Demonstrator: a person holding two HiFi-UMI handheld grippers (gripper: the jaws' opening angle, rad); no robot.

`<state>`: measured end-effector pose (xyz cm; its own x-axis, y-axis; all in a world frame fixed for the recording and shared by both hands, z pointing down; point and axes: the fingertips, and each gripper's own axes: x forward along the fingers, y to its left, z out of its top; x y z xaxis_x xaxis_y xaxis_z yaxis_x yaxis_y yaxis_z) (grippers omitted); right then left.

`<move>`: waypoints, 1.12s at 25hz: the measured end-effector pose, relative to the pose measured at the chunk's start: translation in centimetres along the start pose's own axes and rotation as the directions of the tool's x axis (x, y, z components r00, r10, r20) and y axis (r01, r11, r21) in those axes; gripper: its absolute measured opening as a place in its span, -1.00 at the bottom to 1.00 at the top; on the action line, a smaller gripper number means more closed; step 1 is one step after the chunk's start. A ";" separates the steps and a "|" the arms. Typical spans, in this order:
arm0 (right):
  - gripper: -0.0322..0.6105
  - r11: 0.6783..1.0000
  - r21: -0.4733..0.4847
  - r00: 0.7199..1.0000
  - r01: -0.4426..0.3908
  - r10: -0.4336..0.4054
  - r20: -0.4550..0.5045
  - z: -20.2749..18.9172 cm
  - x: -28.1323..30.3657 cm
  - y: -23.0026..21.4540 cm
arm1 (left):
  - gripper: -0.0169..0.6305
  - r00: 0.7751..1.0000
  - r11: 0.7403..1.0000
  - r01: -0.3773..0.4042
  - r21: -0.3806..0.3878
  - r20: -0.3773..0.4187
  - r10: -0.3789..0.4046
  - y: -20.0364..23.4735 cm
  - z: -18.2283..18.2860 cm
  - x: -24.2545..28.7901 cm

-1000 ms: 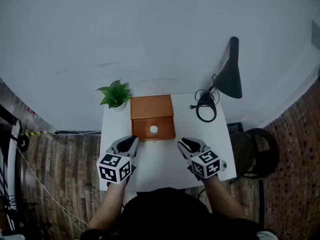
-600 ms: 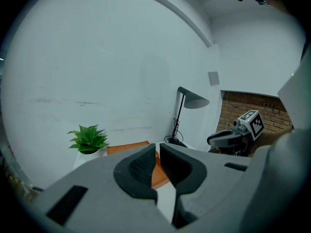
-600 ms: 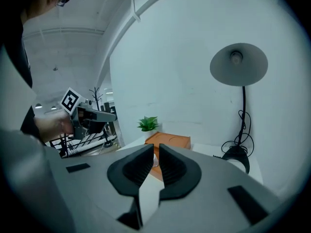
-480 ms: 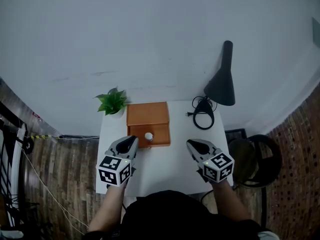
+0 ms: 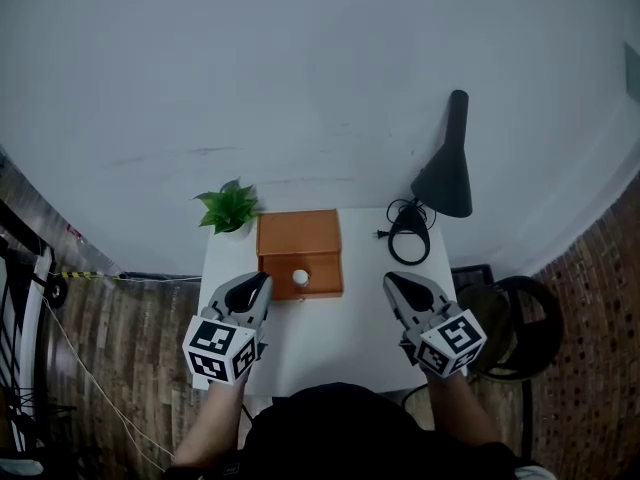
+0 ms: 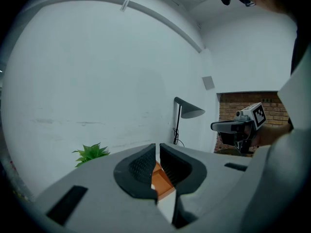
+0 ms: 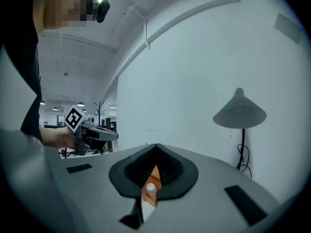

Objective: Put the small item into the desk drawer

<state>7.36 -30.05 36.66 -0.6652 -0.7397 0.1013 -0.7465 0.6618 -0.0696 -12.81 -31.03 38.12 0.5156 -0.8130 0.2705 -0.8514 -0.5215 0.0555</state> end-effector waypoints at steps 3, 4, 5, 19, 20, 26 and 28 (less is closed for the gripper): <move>-0.89 1.000 -0.010 1.000 -0.004 0.004 0.023 0.5 -0.1 0.7 | -0.84 0.999 0.999 -0.028 0.015 0.016 0.028 1.1 0.6 -0.9; -0.89 1.000 -0.012 1.000 -0.009 0.009 0.028 0.6 0.0 0.9 | -0.84 0.999 0.999 -0.040 0.015 0.022 0.040 1.5 0.8 -1.2; -0.89 1.000 -0.010 0.999 -0.011 0.012 0.037 0.6 0.1 1.0 | -0.84 0.998 0.999 -0.052 0.013 0.028 0.052 2.0 0.9 -1.4; -0.89 0.999 -0.038 0.994 0.023 -0.019 0.103 3.2 5.1 1.7 | -0.84 0.998 0.999 -0.051 0.013 0.039 0.051 3.2 0.6 1.4; -0.89 0.998 -0.040 0.995 0.039 -0.035 0.095 3.0 5.3 1.6 | -0.84 0.998 0.998 -0.056 0.010 0.042 0.055 3.4 0.6 1.6; -0.89 0.997 -0.038 0.996 0.071 -0.068 0.063 1.0 5.7 1.4 | -0.84 0.997 0.997 -0.071 0.002 0.028 0.071 4.0 -0.8 1.8; -0.89 0.997 -0.017 0.996 0.075 -0.074 0.050 0.0 5.8 1.3 | -0.84 0.996 0.996 -0.088 0.008 0.006 0.088 4.4 -2.0 2.0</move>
<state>2.54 -33.53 37.12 -0.6081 -0.7918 0.0565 -0.7938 0.6065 -0.0451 -15.71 -34.40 40.78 0.4392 -0.8573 0.2686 -0.8927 -0.4501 0.0234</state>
